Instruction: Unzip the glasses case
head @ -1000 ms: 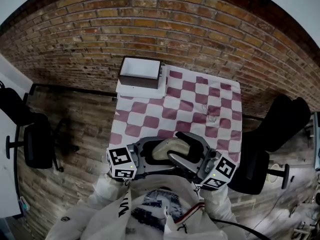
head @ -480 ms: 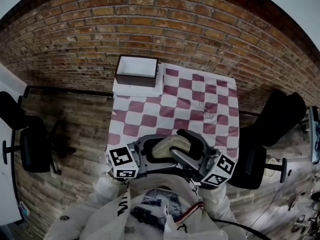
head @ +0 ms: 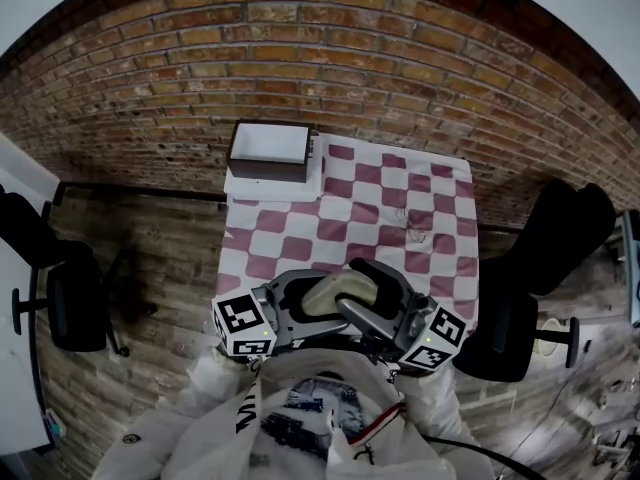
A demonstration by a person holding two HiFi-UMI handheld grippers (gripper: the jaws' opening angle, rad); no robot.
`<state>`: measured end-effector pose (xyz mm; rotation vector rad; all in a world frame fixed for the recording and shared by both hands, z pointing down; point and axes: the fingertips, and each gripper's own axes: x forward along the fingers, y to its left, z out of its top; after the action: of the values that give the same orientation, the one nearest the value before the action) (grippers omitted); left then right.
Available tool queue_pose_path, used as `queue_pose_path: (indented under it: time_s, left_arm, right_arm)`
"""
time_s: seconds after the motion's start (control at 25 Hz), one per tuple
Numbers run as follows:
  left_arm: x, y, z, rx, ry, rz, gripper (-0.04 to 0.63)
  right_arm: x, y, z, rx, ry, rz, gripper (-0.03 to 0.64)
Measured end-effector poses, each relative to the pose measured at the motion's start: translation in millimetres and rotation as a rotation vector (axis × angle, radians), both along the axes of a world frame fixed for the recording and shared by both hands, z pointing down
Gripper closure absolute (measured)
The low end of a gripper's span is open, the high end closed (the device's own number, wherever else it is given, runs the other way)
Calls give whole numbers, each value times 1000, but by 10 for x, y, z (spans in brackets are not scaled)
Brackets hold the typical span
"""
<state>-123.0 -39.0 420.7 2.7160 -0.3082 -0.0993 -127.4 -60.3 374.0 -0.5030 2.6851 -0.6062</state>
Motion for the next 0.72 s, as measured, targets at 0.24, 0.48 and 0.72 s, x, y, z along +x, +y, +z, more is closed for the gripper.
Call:
queue_pose_path:
  time_s: [0.24,0.48,0.72]
  left_arm:
    - [204,-24,-29,0,-17,-11,290]
    - [466,-49,-97,-4,-17,-22,295]
    - [718,-102,-171,8,-20,-59,298]
  right_arm:
    - [211,-19,-36,6,-22,-14,345]
    - [489,-25,-83,6,-36,-22,345]
    - [831,-54,-131,-1,-50,-11,345]
